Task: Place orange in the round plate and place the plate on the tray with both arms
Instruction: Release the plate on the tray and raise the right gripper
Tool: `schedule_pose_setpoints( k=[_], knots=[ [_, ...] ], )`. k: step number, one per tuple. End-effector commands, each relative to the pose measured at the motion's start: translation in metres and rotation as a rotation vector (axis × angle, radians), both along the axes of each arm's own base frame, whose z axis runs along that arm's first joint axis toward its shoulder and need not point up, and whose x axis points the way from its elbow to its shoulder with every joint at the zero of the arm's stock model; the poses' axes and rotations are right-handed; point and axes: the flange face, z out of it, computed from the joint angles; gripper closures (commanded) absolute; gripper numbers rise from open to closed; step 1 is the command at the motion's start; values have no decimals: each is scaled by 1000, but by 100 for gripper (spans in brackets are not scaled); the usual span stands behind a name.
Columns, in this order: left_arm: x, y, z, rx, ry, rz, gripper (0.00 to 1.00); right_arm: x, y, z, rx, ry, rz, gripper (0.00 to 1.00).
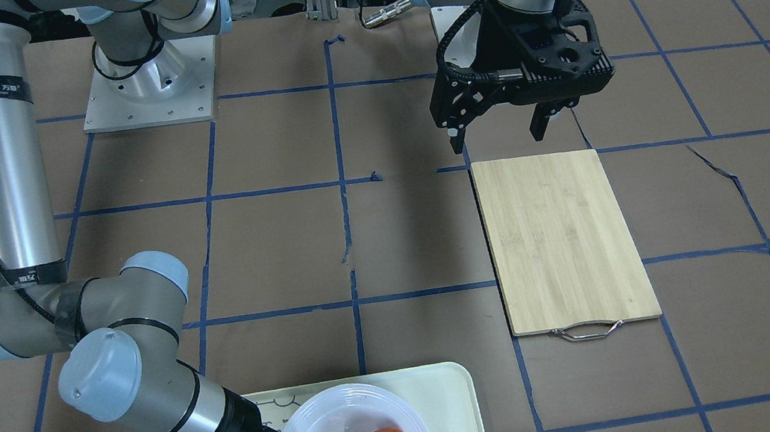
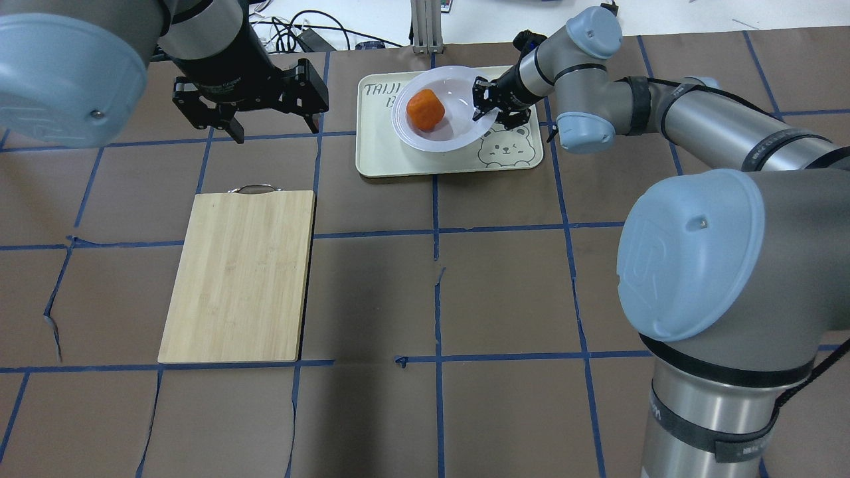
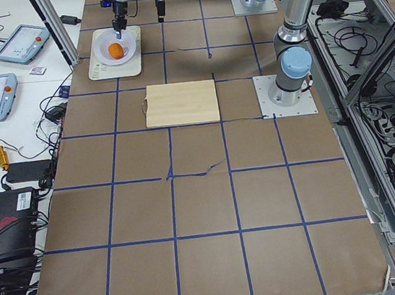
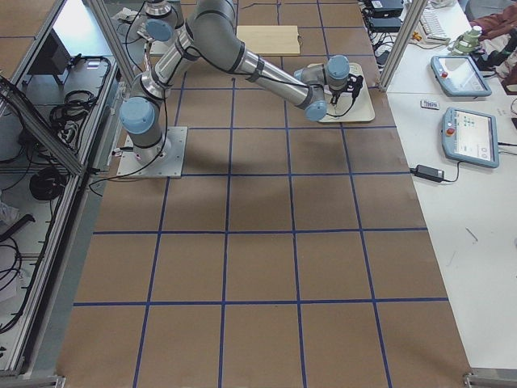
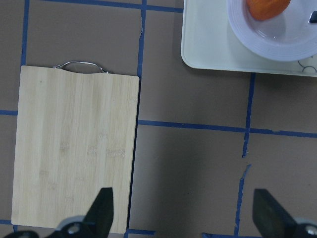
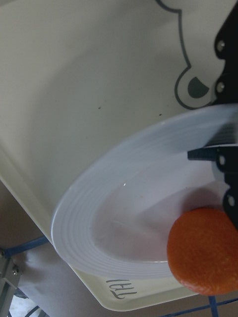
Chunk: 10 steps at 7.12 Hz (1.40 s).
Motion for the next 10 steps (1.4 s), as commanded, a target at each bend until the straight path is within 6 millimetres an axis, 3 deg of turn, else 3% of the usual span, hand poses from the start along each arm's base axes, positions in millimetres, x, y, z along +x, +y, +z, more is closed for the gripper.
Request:
schedule_pose_setpoints(
  k=[1,2,4,5,6,8,9,10],
  knots=[
    [0,0,0,1,-1,0,0,-5,-3,8,-6,27,-29,0],
    [0,0,0,1,-1,0,0,-26,-10,21,-22,132,-8,0],
    [0,1,1,6,-2,2,0,-83,-12,84,30,340,214,0],
    [0,1,1,1,-1,2,0,-94,-12,143,21,459,265,0],
    [0,1,0,3,-1,2,0,-95,5,215,59,477,271,0],
    [0,1,0,3,-1,2,0,-87,89,321,166,533,320,0],
    [0,1,0,3,-1,2,0,-64,133,350,147,560,378,0],
    [0,1,0,3,-1,2,0,-60,175,369,115,568,380,0]
  ],
)
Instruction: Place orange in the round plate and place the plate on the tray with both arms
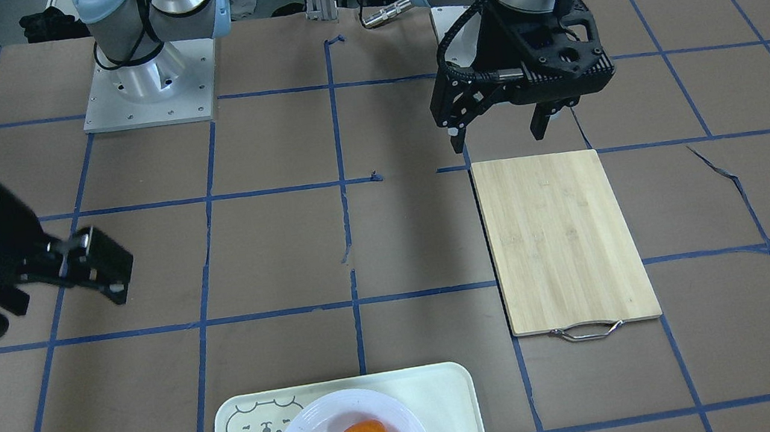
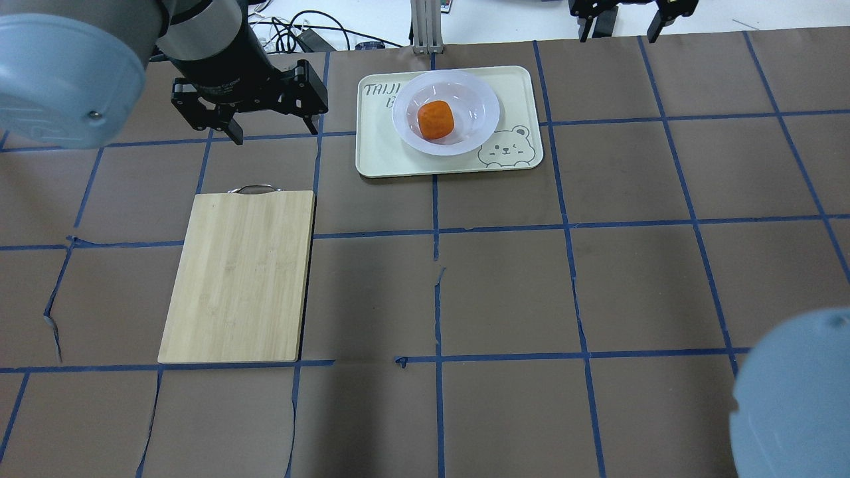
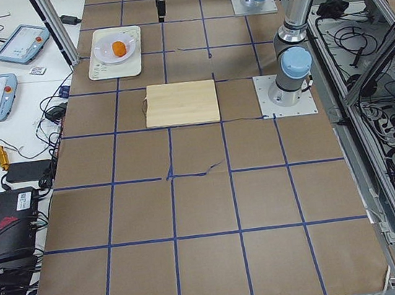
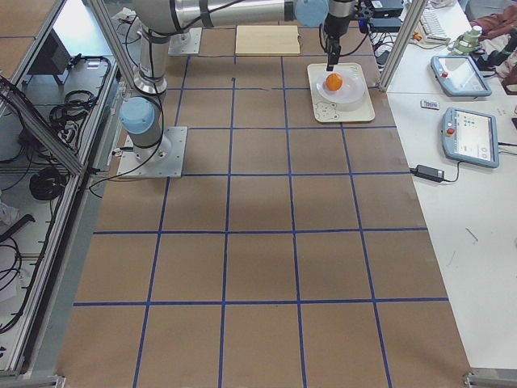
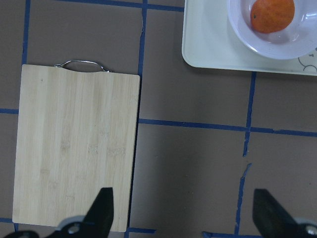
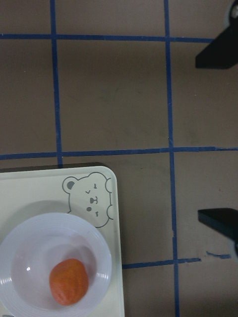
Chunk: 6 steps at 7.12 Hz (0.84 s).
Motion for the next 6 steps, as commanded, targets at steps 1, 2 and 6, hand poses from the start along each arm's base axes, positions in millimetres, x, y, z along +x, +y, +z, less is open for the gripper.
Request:
schedule_pose_setpoints(
  k=[1,2,6],
  knots=[
    [0,0,0,-1,0,0,0,12,90,37,-24,13,41,0],
    [0,0,0,0,0,-2,0,17,90,7,-22,11,50,0],
    [0,0,0,0,0,-2,0,17,84,-7,-143,13,53,0]
  ],
)
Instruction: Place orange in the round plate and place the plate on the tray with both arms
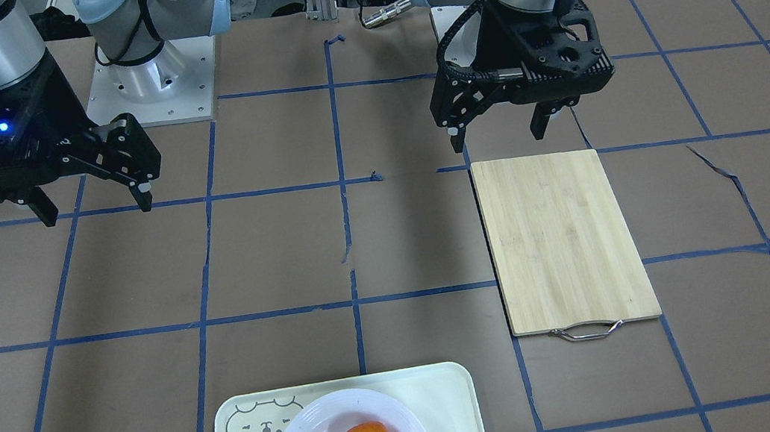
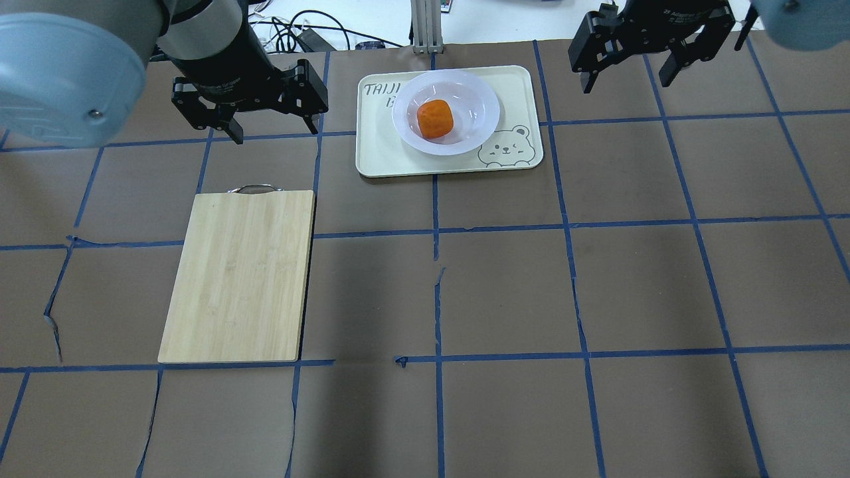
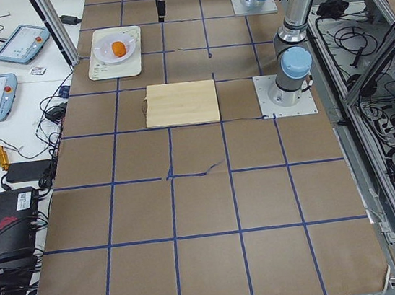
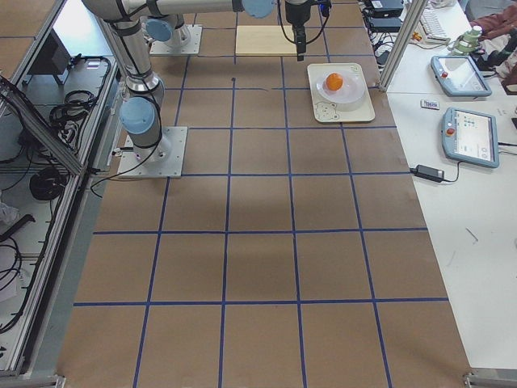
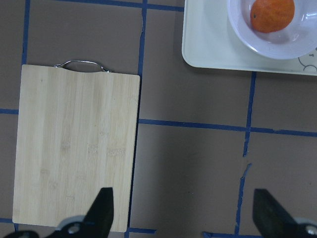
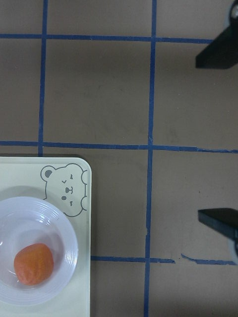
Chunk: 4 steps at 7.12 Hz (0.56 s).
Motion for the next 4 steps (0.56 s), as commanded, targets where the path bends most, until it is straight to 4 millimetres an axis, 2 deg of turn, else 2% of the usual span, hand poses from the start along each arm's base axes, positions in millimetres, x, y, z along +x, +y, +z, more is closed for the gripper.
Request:
schedule_pose_setpoints(
  k=[1,4],
  knots=[
    [0,0,0,0,0,-1,0,0,0,1,-15,3,-3,0],
    [0,0,0,0,0,0,0,1,-5,4,-59,-12,-6,0]
  ],
)
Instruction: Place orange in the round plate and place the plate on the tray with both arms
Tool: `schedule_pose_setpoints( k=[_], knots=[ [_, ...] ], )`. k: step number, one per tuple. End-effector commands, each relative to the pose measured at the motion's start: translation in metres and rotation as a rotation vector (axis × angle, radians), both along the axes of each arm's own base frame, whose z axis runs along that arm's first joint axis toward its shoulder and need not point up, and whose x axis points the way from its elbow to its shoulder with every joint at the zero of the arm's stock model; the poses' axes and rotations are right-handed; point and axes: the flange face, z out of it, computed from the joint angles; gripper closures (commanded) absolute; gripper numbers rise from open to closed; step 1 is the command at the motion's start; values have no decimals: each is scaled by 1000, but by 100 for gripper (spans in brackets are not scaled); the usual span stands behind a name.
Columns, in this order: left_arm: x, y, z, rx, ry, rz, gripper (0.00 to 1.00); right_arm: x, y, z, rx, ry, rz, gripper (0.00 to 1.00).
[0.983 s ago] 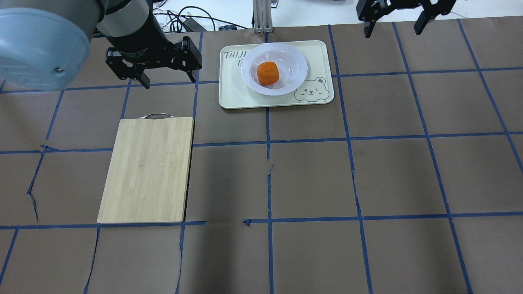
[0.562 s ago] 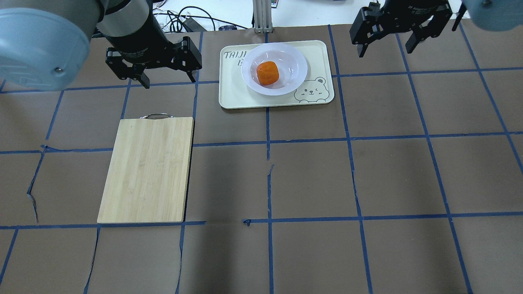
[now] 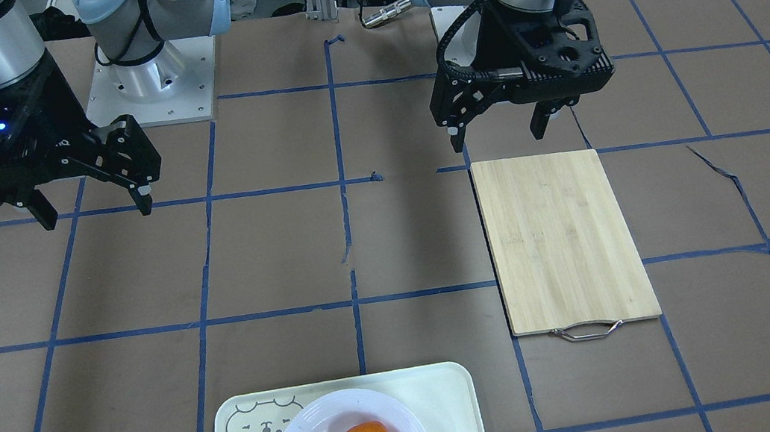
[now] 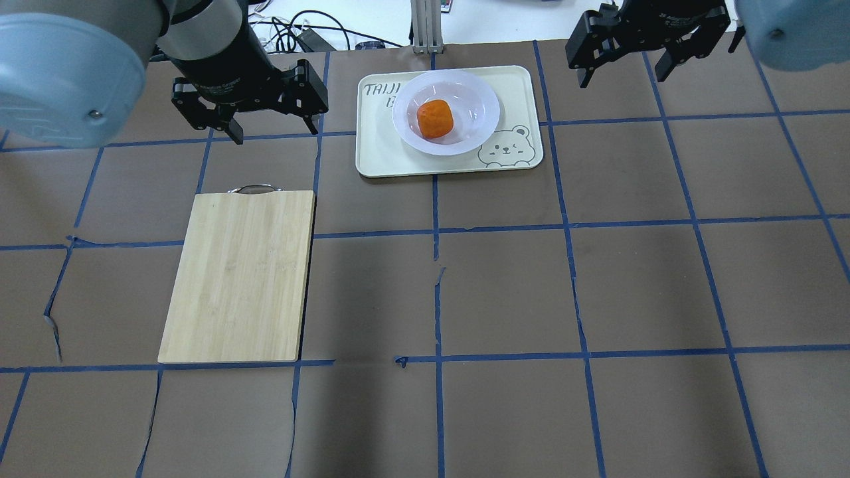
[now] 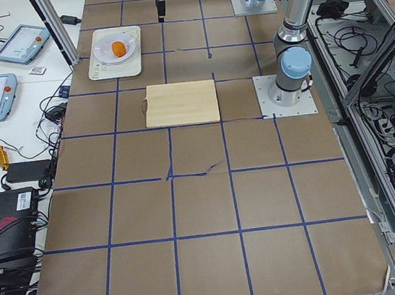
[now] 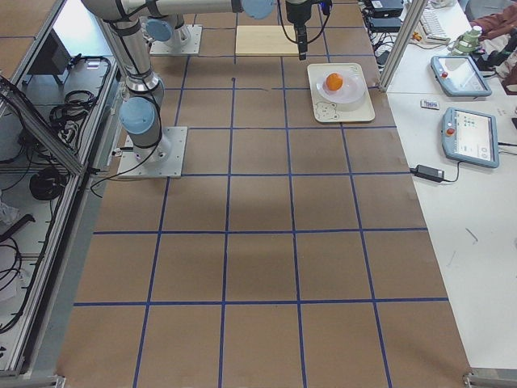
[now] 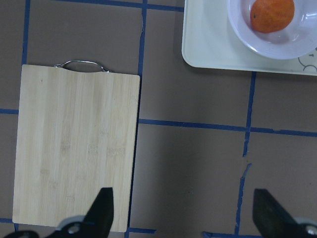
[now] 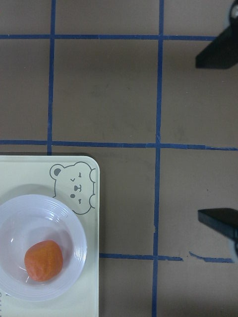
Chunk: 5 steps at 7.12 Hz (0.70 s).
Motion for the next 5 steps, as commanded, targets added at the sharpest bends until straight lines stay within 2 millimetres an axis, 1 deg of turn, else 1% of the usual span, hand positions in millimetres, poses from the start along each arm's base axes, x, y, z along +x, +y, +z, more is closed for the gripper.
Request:
schedule_pose_setpoints(
  k=[1,5],
  knots=[
    [0,0,0,0,0,-1,0,0,-1,0,-19,-6,-6,0],
    [0,0,0,1,0,-1,0,0,-1,-6,-10,-4,-7,0]
  ],
)
